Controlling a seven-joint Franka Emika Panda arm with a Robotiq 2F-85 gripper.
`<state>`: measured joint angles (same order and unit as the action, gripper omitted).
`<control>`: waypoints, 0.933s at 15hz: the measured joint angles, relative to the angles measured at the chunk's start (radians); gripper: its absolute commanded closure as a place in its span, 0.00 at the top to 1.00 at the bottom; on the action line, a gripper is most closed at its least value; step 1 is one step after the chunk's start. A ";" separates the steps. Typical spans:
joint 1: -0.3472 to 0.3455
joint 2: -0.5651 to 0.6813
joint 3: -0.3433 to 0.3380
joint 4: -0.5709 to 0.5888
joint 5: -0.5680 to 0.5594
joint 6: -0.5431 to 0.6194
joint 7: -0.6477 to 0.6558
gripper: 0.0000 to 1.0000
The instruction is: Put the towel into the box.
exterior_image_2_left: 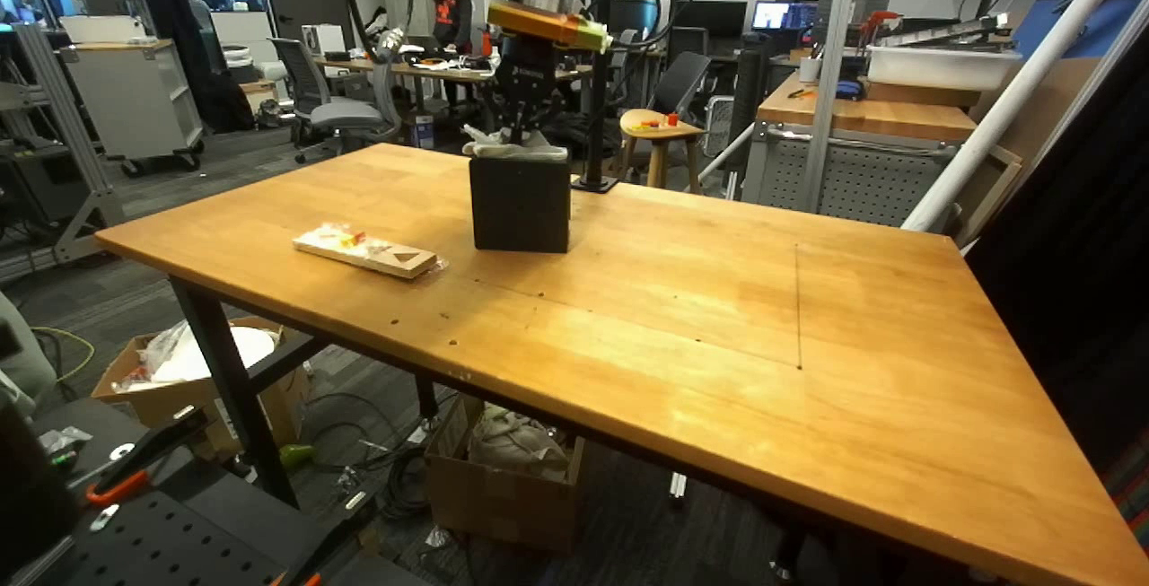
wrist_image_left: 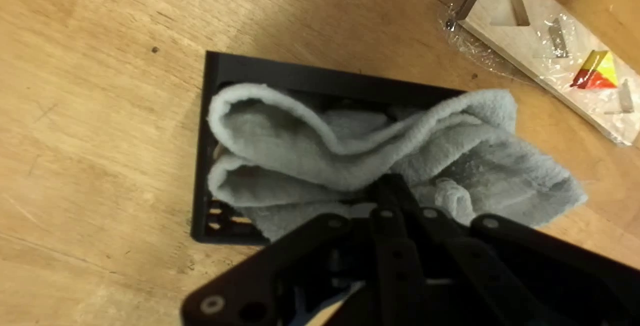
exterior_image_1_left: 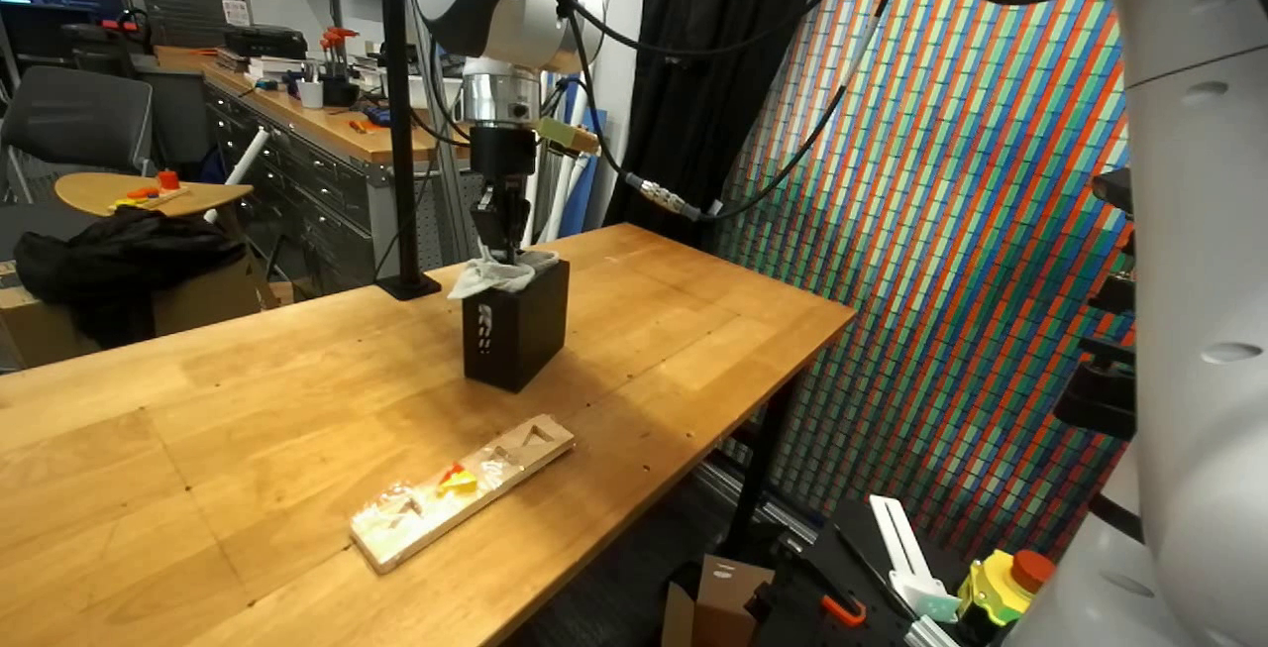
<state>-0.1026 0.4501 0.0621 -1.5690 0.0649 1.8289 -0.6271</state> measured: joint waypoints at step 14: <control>-0.045 0.090 0.001 -0.004 0.091 0.056 -0.026 0.03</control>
<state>-0.1473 0.5396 0.0631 -1.5726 0.1557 1.8851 -0.6529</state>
